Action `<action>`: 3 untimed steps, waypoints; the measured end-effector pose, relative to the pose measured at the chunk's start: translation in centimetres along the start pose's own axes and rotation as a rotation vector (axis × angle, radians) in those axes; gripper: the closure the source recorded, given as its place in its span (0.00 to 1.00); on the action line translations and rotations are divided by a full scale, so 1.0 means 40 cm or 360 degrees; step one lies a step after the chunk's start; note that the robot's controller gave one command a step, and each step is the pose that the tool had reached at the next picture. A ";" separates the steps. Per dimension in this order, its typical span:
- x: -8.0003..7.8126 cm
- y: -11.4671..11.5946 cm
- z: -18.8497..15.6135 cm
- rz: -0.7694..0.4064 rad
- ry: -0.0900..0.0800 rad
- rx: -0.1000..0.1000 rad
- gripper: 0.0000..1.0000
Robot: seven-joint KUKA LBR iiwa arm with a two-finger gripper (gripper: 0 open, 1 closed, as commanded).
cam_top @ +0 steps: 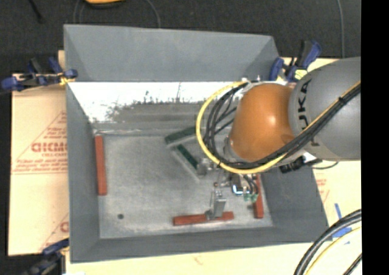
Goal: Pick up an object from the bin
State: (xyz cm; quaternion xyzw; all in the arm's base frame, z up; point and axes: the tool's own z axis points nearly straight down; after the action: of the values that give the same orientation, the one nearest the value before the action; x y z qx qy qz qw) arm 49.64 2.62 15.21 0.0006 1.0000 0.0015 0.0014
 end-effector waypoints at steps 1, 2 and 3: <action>0.000 0.000 0.000 0.0000 0.0000 0.0000 0.00; 0.015 -0.009 0.068 -0.0174 -0.0013 0.0006 0.00; 0.057 -0.016 0.203 -0.0269 -0.0006 0.0003 1.00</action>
Offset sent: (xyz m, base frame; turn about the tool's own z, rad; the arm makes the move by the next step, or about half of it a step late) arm -0.0218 -0.0074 -0.0790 -0.2700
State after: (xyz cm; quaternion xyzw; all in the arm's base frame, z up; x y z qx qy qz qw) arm 47.40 2.02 7.07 -0.0838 0.9965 0.0005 0.0034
